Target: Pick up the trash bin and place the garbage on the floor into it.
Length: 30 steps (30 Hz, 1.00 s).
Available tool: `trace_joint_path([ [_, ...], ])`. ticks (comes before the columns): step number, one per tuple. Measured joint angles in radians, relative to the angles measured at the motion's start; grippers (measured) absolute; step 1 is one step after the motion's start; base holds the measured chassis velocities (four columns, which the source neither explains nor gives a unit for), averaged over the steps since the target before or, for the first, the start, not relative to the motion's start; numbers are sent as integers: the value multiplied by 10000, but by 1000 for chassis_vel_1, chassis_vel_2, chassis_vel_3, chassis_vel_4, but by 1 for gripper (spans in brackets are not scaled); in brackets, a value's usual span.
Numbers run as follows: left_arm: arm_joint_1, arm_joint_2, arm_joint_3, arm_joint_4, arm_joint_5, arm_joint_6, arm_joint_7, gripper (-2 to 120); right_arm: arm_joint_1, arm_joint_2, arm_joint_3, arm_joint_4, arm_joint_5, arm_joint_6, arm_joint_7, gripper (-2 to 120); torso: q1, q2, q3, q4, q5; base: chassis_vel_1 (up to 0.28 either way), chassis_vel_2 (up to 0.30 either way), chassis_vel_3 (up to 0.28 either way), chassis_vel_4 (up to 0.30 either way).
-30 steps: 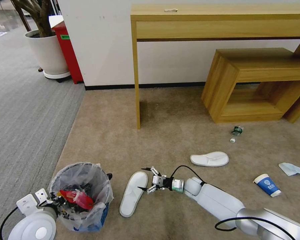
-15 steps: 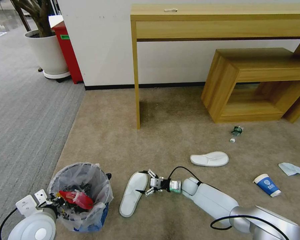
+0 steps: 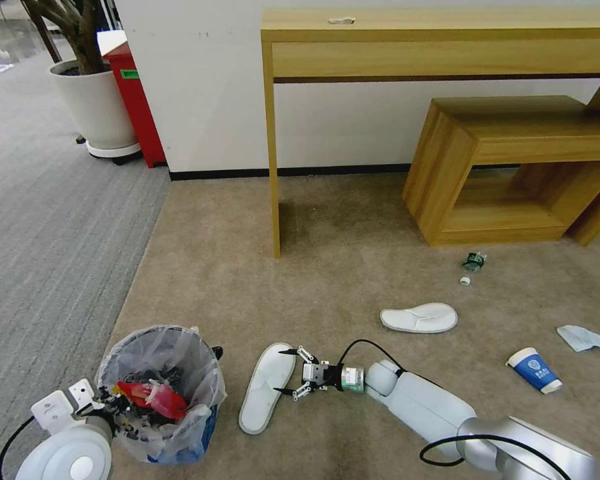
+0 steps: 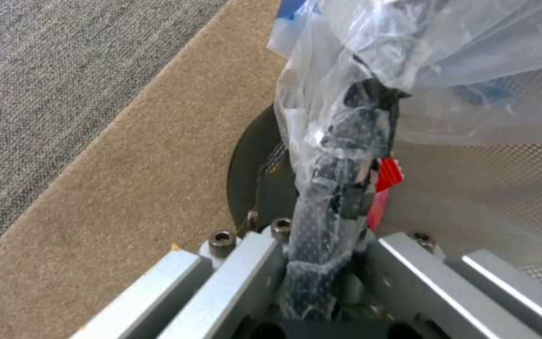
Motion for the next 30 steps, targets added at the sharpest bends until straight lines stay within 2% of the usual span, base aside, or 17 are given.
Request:
trace_joint_path([
  [30,38,-6,35,-53,41,-18,47,0,145,397,280,-915,-167,8,-273,92,1,0,0,0,-1,0,0,0,0],
])
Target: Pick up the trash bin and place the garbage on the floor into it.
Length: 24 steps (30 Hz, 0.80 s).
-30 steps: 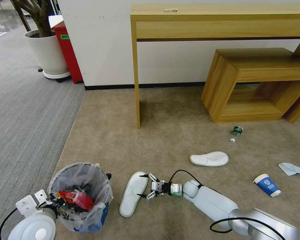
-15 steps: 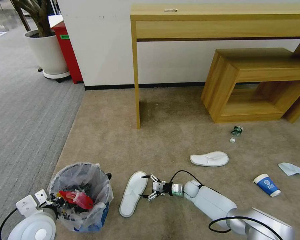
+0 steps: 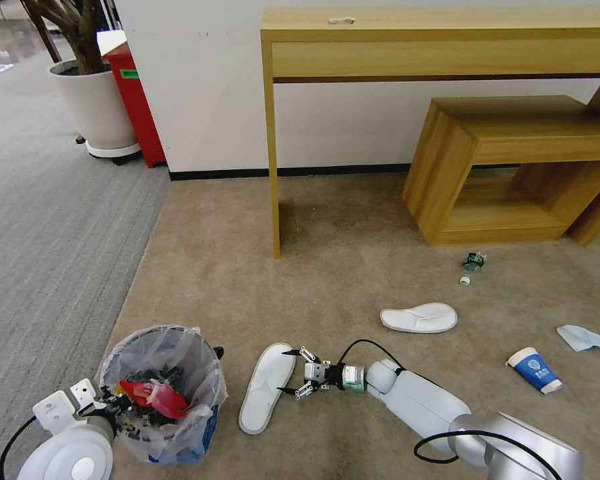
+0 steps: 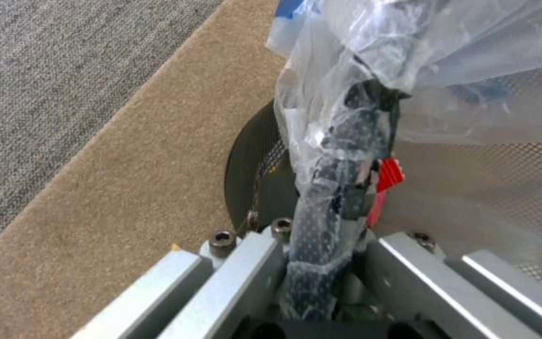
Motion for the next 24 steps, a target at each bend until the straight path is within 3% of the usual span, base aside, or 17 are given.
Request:
trace_joint_path([
  [12,47,0,28,-77,16,1,18,0,308,132,-145,-452,188,0,-445,92,0,-1,0,0,-4,0,0,0,0],
  [16,63,8,40,-117,15,8,26,0,418,219,-177,-595,304,0,-611,85,0,-1,0,0,-4,0,0,0,0],
  [24,69,8,43,-106,19,11,45,0,505,445,-197,-895,354,0,-646,91,0,0,0,0,0,0,0,0,0],
])
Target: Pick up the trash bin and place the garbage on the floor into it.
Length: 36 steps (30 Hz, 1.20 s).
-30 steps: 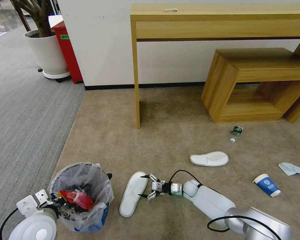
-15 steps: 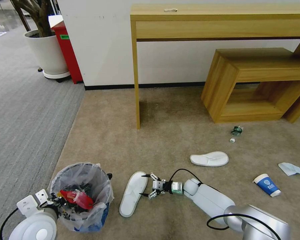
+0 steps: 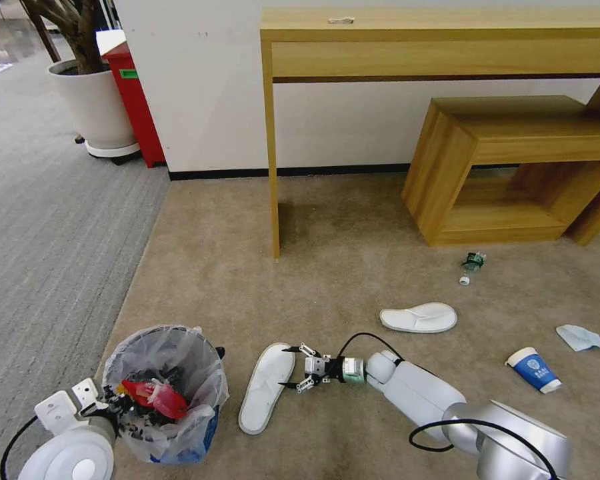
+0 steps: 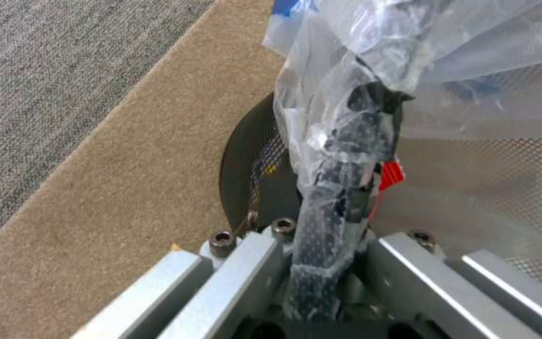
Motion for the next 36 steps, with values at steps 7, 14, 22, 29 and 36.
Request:
trace_joint_path([
  [7,-18,-21,4,8,9,0,12,0,128,206,-47,-319,67,0,-125,91,-2,0,-1,1,0,0,0,0,0],
  [14,18,-44,8,-53,16,0,23,0,239,467,-22,-781,94,0,-217,92,-1,1,0,0,-3,0,0,0,0],
  [22,67,-62,3,-161,29,7,37,0,347,702,8,-979,71,0,-227,96,-1,0,0,-1,-7,0,0,0,0],
  [29,89,-88,18,-186,87,8,58,0,414,808,-1,-1101,60,0,-227,97,-1,0,0,0,-3,0,0,0,0],
  [36,78,-40,41,-221,87,10,64,0,450,898,-40,-1203,60,0,-232,97,-1,0,1,-1,-3,0,0,0,0],
])
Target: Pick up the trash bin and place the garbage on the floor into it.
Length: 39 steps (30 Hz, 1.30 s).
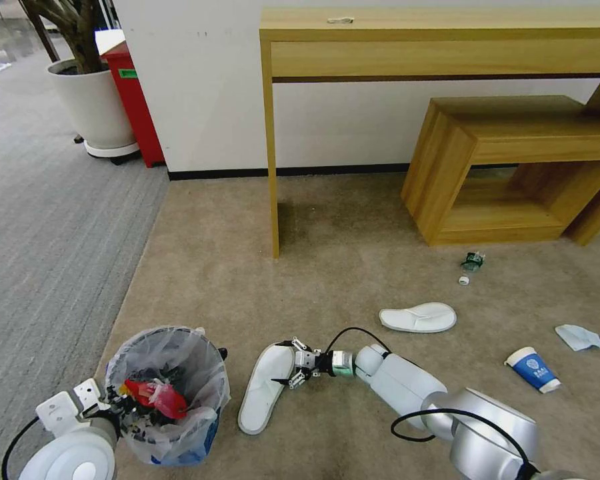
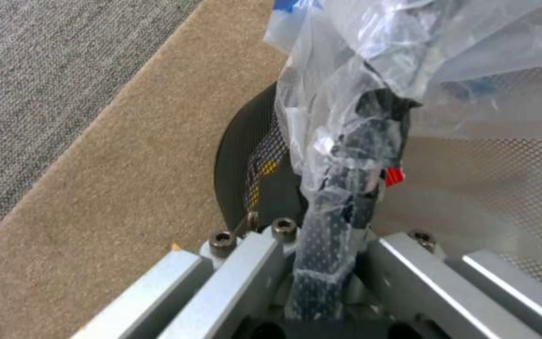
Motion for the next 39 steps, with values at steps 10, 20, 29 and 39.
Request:
trace_joint_path([
  [10,5,31,-5,-63,-23,16,3,0,54,235,-134,-227,0,0,-22,97,0,0,0,0,0,0,0,0,0],
  [20,69,1,-40,-171,-48,29,18,0,68,640,-248,-501,-18,0,-36,96,0,0,0,1,0,0,0,0,0],
  [29,100,-64,-45,-302,-13,15,19,0,41,809,-333,-685,-52,-1,-67,88,0,0,-1,0,0,0,0,0,0],
  [39,115,-132,-18,-339,60,-5,19,0,-267,705,-285,-711,-127,-6,-128,80,0,0,-1,0,1,0,0,0,0],
])
